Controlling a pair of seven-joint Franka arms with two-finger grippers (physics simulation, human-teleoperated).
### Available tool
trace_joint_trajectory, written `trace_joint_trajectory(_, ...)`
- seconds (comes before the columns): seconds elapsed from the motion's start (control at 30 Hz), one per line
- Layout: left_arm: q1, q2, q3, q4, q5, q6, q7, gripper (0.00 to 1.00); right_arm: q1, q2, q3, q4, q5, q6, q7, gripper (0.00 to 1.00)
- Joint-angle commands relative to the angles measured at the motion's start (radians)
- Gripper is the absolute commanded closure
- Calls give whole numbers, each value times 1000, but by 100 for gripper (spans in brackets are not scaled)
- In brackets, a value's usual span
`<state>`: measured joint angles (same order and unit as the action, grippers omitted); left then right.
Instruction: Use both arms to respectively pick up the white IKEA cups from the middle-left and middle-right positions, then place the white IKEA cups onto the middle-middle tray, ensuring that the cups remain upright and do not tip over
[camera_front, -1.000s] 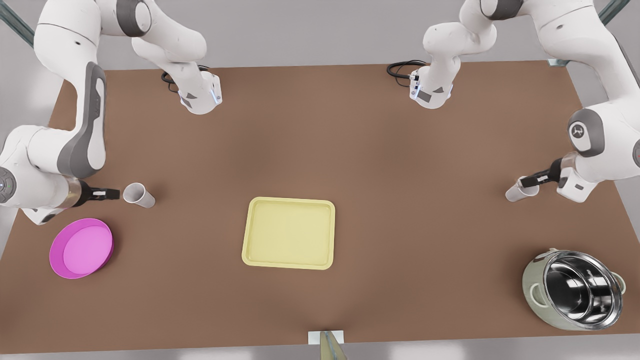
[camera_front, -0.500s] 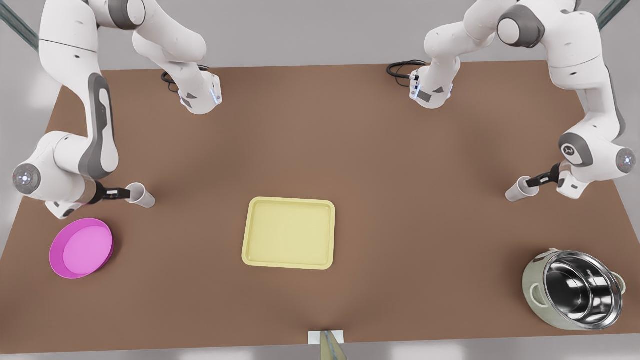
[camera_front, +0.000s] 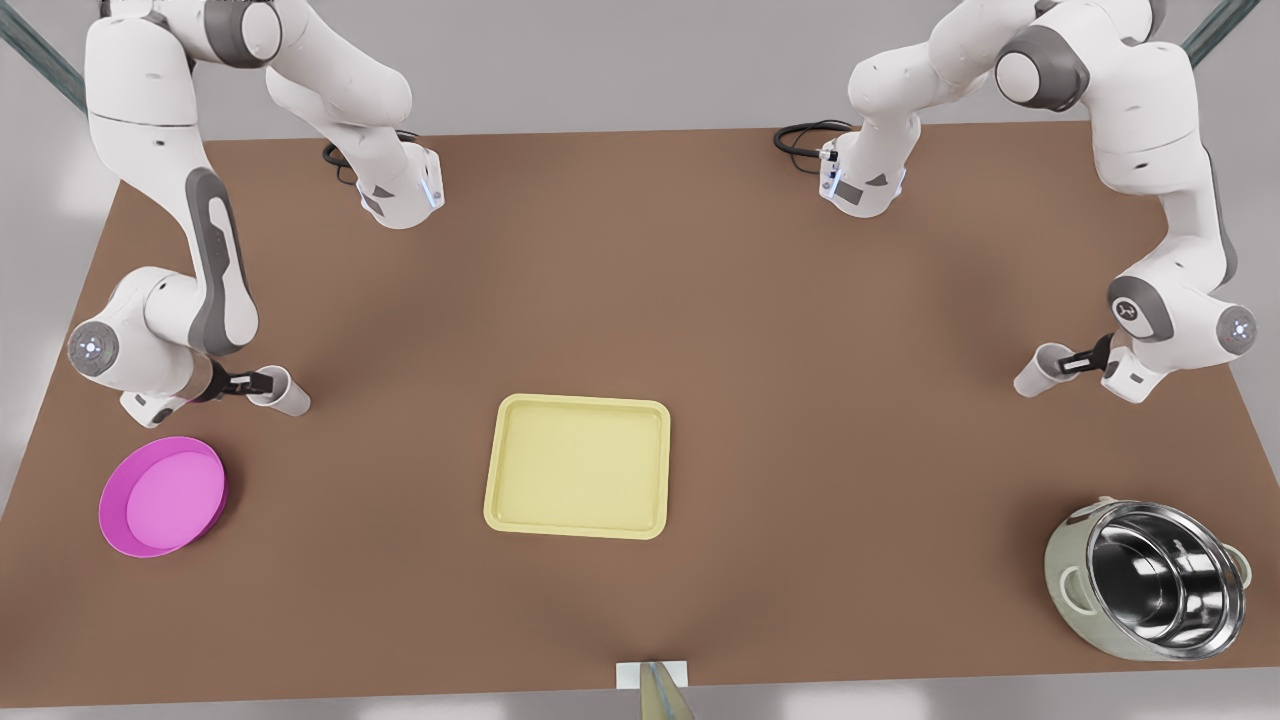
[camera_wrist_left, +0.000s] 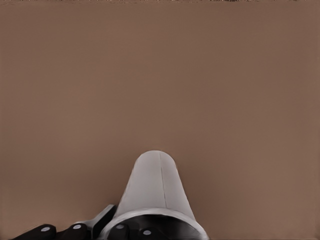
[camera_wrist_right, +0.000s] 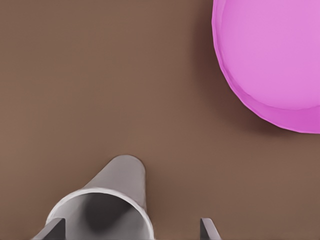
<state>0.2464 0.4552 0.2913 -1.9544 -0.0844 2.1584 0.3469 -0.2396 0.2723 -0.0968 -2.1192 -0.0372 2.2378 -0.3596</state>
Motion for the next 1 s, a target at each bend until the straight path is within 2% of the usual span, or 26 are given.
trace_joint_trajectory(0.0,-7,-18,0,6,-41,-43,89,79,-4,5,0,-2,0,63,-101,0)
trace_joint_trajectory(0.1,-128,-148,0,20,-34,-112,4,79,-6,8,0,-39,3,126,-113,0)
trace_joint_trajectory(0.13,-196,-147,-3,74,-28,-137,-41,79,-6,11,0,-42,10,128,-113,0)
trace_joint_trajectory(0.2,-271,-73,-156,273,-26,-248,-362,79,-6,28,0,-39,10,141,-113,0)
trace_joint_trajectory(0.27,-358,62,-325,526,-25,-305,-729,79,-24,50,2,-38,10,149,-128,0)
trace_joint_trajectory(0.3,-403,160,-353,676,-25,-305,-877,79,-26,61,2,-39,10,157,-128,0)
trace_joint_trajectory(0.4,-553,289,-388,862,-26,-301,-1215,79,-26,85,2,-38,10,180,-136,1)
trace_joint_trajectory(0.43,-590,324,-394,928,-29,-301,-1313,79,-26,93,2,-39,10,189,-136,11)
trace_joint_trajectory(0.53,-710,367,-428,945,-32,-195,-1537,79,-26,99,5,-42,10,197,-137,40)
trace_joint_trajectory(0.57,-710,387,-474,945,-34,-172,-1562,79,-24,99,6,-39,8,197,-137,52)
trace_joint_trajectory(0.6,-713,393,-481,936,-32,-180,-1563,79,-20,100,8,-35,10,197,-137,59)
trace_joint_trajectory(0.63,-725,410,-481,937,-31,-178,-1562,79,-18,99,9,-33,10,197,-141,63)
trace_joint_trajectory(0.73,-748,461,-485,937,-32,-173,-1582,79,-18,99,11,-24,8,191,-141,65)
trace_joint_trajectory(0.8,-746,485,-509,944,-31,-166,-1580,79,-17,96,19,-13,8,183,-142,77)
trace_joint_trajectory(0.97,-740,508,-517,945,-32,-98,-1559,79,-12,91,26,39,8,134,-176,79)
